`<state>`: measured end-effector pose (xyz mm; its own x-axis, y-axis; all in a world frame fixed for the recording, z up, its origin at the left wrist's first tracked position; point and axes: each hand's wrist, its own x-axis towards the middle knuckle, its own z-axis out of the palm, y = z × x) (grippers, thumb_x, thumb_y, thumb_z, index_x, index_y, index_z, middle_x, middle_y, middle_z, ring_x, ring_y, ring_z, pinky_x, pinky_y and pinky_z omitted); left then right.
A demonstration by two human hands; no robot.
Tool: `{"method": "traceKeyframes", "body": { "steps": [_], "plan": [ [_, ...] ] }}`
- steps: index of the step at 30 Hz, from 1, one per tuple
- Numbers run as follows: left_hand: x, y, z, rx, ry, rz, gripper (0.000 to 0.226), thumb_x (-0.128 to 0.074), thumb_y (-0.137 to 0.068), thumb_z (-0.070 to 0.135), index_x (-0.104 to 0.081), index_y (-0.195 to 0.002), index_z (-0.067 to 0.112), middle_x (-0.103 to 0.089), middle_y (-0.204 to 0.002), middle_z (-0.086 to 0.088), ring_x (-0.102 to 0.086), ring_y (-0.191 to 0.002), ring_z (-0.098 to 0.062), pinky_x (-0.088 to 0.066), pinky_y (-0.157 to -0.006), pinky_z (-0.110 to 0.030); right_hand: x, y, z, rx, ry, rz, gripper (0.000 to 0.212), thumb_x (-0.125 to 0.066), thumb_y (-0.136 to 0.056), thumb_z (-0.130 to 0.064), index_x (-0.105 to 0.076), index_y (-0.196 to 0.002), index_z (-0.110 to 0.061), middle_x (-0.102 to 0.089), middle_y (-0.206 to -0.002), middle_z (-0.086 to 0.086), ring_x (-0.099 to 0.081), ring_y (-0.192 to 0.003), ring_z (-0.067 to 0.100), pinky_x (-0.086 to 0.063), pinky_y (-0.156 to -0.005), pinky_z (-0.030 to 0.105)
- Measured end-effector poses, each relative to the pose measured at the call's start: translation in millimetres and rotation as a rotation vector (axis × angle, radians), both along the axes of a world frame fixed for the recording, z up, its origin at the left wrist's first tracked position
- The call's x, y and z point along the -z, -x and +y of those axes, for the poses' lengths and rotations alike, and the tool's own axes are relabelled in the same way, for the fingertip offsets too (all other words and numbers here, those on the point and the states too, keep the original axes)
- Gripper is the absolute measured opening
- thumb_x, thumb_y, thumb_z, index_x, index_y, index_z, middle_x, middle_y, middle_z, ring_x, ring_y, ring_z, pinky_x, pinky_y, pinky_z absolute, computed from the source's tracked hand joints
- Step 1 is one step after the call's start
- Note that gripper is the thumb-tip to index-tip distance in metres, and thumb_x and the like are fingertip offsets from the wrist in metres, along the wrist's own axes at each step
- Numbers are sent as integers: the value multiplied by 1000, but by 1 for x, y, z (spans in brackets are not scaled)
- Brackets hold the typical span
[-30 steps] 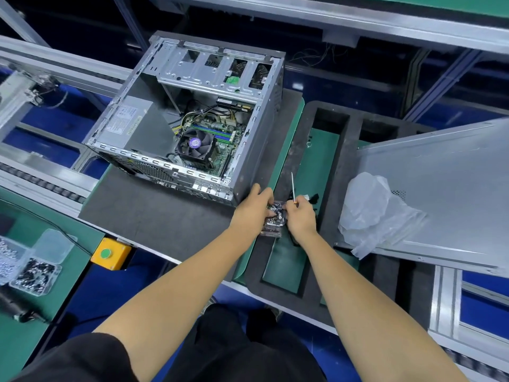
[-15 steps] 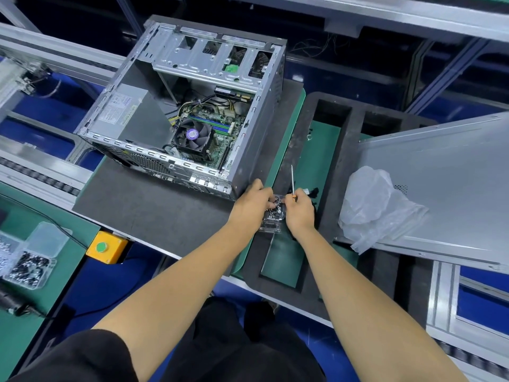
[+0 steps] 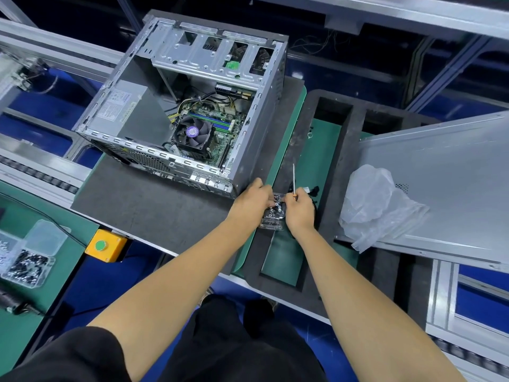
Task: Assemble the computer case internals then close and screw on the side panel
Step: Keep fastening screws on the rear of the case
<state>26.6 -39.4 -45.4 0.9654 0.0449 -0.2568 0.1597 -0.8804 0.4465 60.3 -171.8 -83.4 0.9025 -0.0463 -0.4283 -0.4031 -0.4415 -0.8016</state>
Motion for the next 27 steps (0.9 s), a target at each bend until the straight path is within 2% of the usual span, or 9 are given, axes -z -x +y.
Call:
{"method": "traceKeyframes", "body": {
  "steps": [4,9,11,14,18,22,24,27],
  "plan": [
    [-2,1,-2,-2,31,-4,16,-65,-95,3,-61,-106,13,-47,-105,1,-42,-66,8,-41,-65,-28,0,1,0,-4,-4,-9,22,-49,-98,-13,-43,-77,-12,-46,-64,-1,-36,-55,14,-27,-50,32],
    [-6,-3,-4,35,15,11,15,-65,-96,7,-62,-108,14,-40,-101,7,-45,-82,-2,-34,-64,-26,1,2,2,11,-8,-12,32,-49,-97,-12,-33,-70,-18,-41,-61,-3,-31,-53,14,-24,-50,32],
    [-9,-8,-5,64,5,31,11,-64,-97,10,-63,-107,13,-42,-102,3,-52,-93,-11,-37,-67,-29,1,2,3,17,-14,-12,34,-50,-97,-11,-31,-70,-18,-40,-61,-4,-31,-54,14,-24,-50,32],
    [-12,-15,-6,92,23,71,11,-61,-100,14,-63,-110,10,-52,-114,-6,-56,-105,-20,-43,-74,-34,0,2,3,17,-9,-19,34,-50,-96,-10,-31,-70,-19,-38,-61,-5,-30,-54,13,-24,-49,30],
    [-12,-19,-7,166,-73,76,12,-62,-100,12,-60,-111,8,-52,-114,-7,-53,-106,-20,-45,-72,-36,1,2,2,14,-10,-22,35,-50,-97,-10,-30,-69,-19,-38,-61,-4,-30,-55,13,-24,-51,33],
    [-10,-14,-5,142,-8,9,7,-59,-99,4,-57,-105,7,-50,-109,-5,-50,-105,-19,-43,-75,-35,0,3,2,10,-3,-22,35,-50,-97,-11,-31,-69,-19,-39,-61,-4,-30,-55,13,-24,-52,33],
    [-10,-10,-3,109,-1,-48,8,-57,-98,1,-53,-101,8,-49,-105,-6,-47,-96,-21,-40,-75,-36,0,3,1,2,10,-22,34,-51,-98,-12,-32,-69,-18,-41,-61,-4,-32,-55,13,-25,-52,34],
    [-12,-3,-2,47,18,-76,24,-51,-96,-7,-41,-94,15,-42,-95,0,-37,-77,-16,-31,-67,-31,0,2,1,4,-4,-15,30,-51,-98,-13,-36,-72,-16,-44,-64,1,-37,-58,17,-28,-55,34]
  ]
}}
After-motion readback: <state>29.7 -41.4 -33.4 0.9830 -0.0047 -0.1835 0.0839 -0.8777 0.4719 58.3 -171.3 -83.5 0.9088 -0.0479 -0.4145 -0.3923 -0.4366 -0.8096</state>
